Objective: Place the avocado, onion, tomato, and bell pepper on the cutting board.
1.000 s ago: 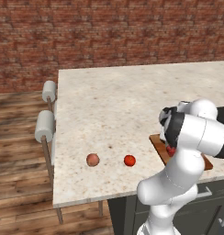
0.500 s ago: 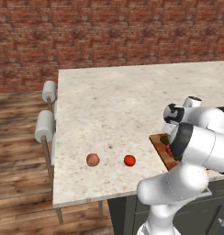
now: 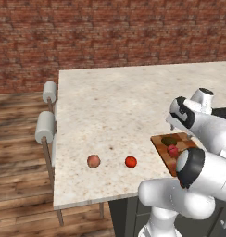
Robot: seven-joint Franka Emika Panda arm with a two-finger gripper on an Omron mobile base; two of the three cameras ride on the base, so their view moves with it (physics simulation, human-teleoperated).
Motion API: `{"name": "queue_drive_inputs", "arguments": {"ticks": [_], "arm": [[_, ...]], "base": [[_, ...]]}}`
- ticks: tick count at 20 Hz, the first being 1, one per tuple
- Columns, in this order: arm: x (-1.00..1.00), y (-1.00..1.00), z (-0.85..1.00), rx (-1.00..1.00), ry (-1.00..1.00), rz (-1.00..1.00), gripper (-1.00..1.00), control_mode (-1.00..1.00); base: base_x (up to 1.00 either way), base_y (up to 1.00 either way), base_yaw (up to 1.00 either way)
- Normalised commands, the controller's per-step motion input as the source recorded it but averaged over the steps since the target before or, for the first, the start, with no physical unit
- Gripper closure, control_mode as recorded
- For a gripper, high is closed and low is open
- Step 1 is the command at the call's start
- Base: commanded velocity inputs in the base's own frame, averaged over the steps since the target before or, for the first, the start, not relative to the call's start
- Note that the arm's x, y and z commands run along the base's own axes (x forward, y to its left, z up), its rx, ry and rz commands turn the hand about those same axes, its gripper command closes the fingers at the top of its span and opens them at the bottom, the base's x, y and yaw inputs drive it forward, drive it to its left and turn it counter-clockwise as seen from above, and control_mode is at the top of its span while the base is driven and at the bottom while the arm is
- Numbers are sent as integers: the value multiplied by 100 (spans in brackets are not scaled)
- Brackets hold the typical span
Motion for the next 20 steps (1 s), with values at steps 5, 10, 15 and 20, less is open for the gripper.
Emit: {"name": "queue_drive_inputs", "arguments": {"ticks": [5, 10, 15, 20], "arm": [[-41, 52, 61, -5, -20, 0, -100, -100], [-23, 62, 50, -7, -10, 0, -100, -100], [-15, 73, 9, -10, -1, 0, -100, -100], [-14, 74, 0, -10, -1, 4, -100, -100]], "base": [[0, 0, 0], [0, 0, 0], [0, 0, 0], [0, 0, 0]]}}
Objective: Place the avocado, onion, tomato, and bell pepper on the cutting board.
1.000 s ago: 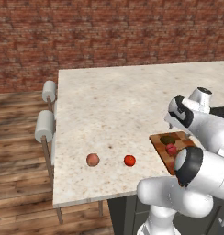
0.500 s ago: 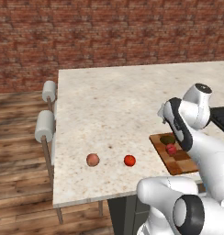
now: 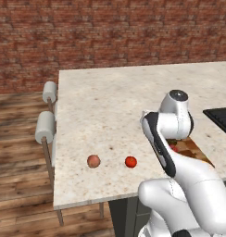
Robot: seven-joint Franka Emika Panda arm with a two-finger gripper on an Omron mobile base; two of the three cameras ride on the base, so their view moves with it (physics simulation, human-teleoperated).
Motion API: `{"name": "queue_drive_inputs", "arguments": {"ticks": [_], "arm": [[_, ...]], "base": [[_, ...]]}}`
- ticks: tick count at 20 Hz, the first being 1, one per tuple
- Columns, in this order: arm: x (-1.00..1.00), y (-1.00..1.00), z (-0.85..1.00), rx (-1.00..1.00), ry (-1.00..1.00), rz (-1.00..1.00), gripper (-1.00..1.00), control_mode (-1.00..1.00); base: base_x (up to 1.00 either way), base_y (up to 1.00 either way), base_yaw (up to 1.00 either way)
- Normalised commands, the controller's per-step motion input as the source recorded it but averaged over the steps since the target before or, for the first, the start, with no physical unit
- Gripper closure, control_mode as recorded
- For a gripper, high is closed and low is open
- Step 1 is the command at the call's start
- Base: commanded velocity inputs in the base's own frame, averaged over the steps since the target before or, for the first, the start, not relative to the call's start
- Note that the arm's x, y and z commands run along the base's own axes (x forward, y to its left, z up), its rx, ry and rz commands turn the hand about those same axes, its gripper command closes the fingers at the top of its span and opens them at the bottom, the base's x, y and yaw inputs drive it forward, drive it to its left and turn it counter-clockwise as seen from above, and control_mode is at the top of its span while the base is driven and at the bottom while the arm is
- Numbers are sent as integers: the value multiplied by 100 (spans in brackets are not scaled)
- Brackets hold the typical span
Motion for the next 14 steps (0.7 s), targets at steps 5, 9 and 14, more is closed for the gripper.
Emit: {"name": "queue_drive_inputs", "arguments": {"ticks": [5, 9, 14], "arm": [[-1, 66, 0, -2, 3, 5, -100, -100], [0, 35, 0, 0, 9, 10, -100, -100], [0, 7, 0, 0, 13, 16, -100, -100]], "base": [[0, 0, 0], [0, 0, 0], [0, 0, 0]]}}
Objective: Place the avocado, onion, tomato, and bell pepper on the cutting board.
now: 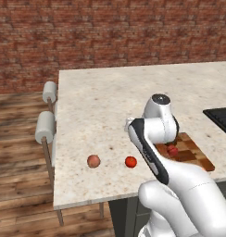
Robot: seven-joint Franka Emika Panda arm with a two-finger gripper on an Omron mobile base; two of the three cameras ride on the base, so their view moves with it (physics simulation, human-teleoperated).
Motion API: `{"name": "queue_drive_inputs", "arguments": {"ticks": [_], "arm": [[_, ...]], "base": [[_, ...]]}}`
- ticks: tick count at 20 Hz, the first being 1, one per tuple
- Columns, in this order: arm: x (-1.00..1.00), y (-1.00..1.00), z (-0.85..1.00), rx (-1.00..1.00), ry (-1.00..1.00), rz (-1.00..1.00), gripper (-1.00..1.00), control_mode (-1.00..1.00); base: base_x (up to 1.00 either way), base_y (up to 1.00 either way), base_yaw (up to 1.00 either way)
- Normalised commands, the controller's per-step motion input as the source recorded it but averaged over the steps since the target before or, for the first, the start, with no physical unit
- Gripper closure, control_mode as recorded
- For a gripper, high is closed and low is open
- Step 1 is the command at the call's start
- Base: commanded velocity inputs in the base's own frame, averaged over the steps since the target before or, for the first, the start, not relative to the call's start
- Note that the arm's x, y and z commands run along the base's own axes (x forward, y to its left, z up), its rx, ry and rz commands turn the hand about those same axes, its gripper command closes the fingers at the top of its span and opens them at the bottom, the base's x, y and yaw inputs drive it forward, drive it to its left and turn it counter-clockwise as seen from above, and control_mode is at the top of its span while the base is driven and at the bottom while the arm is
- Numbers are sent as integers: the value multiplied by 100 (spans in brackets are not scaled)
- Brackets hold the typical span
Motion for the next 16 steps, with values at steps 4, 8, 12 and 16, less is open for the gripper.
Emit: {"name": "queue_drive_inputs", "arguments": {"ticks": [4, 8, 12, 16], "arm": [[0, 3, 0, 0, 10, 14, -100, -100], [0, 2, 0, 0, 9, 14, -100, -100], [0, 1, 0, 0, 8, 13, -100, -100], [0, 7, -9, 0, 10, 10, -100, -100]], "base": [[0, 0, 0], [0, 0, 0], [0, 0, 0], [0, 0, 0]]}}
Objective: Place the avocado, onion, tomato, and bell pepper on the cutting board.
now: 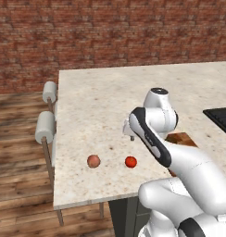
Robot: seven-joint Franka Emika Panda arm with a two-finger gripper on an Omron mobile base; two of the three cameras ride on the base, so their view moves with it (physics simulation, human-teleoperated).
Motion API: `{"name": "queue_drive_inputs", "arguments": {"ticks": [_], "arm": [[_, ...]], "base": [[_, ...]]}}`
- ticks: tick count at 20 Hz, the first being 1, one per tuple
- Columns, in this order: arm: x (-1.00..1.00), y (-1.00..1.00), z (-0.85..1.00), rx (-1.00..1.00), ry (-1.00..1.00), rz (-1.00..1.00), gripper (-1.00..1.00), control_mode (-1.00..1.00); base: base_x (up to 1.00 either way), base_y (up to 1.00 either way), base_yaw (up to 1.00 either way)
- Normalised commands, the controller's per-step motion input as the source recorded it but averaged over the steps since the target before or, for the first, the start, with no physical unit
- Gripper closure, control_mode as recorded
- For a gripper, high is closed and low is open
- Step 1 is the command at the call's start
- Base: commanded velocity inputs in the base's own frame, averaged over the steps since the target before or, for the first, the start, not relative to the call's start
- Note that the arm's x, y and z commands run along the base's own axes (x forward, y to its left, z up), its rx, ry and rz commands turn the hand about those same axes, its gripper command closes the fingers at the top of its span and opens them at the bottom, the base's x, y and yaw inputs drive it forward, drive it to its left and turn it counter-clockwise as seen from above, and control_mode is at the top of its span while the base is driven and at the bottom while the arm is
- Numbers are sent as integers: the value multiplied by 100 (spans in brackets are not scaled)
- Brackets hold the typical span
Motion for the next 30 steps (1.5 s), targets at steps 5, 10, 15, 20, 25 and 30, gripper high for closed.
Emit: {"name": "queue_drive_inputs", "arguments": {"ticks": [5, 10, 15, 20, 25, 30], "arm": [[11, 6, -31, 0, 10, 8, -100, -100], [8, 13, -27, 0, 4, 7, -100, -100], [5, 4, -18, 0, 0, 7, -100, -100], [7, 0, -19, 0, 0, 7, -100, -100], [7, 0, -24, 0, 0, 6, -100, -100], [9, 0, -27, 0, 0, 5, -100, -100]], "base": [[0, 0, 0], [0, 0, 0], [0, 0, 0], [0, 0, 0], [0, 0, 0], [0, 0, 0]]}}
